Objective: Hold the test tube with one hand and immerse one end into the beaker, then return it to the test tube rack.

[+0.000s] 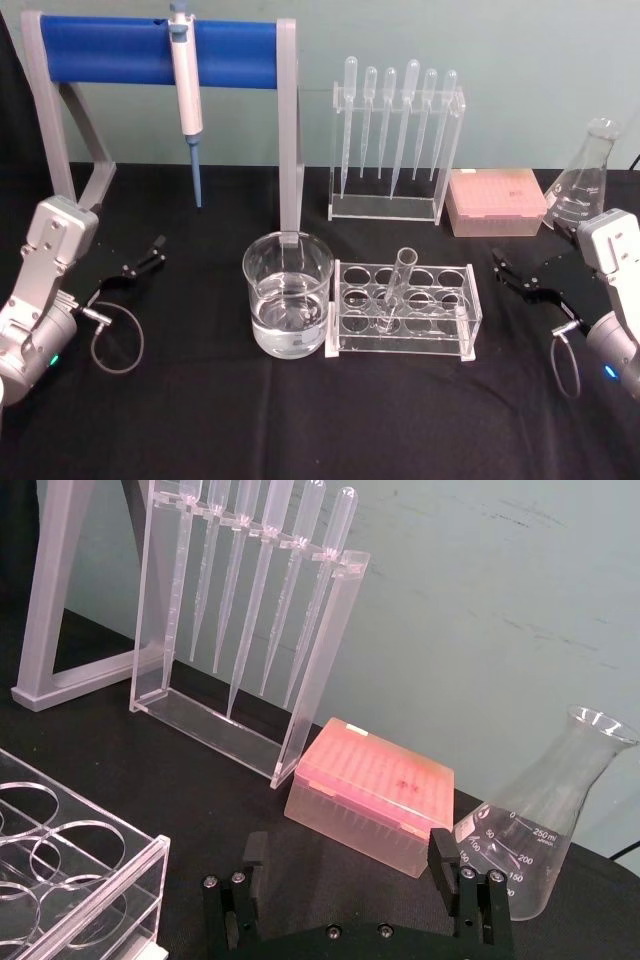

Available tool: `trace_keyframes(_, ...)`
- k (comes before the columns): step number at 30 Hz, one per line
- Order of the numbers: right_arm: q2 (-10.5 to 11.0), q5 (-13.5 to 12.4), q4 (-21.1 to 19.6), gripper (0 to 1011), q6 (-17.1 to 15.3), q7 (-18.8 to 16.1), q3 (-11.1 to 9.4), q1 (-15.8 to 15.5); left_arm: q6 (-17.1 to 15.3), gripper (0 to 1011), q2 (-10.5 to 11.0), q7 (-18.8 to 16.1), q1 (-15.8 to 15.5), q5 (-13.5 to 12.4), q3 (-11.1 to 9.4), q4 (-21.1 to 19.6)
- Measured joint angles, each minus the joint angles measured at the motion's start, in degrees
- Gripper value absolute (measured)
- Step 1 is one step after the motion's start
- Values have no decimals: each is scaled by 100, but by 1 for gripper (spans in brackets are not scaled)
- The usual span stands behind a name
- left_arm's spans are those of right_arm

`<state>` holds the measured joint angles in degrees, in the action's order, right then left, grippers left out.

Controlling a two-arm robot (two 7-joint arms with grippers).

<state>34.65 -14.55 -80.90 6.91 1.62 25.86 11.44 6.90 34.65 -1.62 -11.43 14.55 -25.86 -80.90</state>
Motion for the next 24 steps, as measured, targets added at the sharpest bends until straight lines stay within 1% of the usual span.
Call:
trace_keyframes(19, 0, 0, 0, 1002, 0, 0, 0, 0, 0, 1000, 0, 0, 0, 0, 0, 0)
trace_keyframes(22, -4, -9, -26, 1002, 1, -53, -38, -2, 0, 1000, 0, 0, 0, 0, 0, 0)
trace_keyframes(24, 5, -58, -118, 1002, 0, -150, -99, -19, 0, 1000, 0, 0, 0, 0, 0, 0)
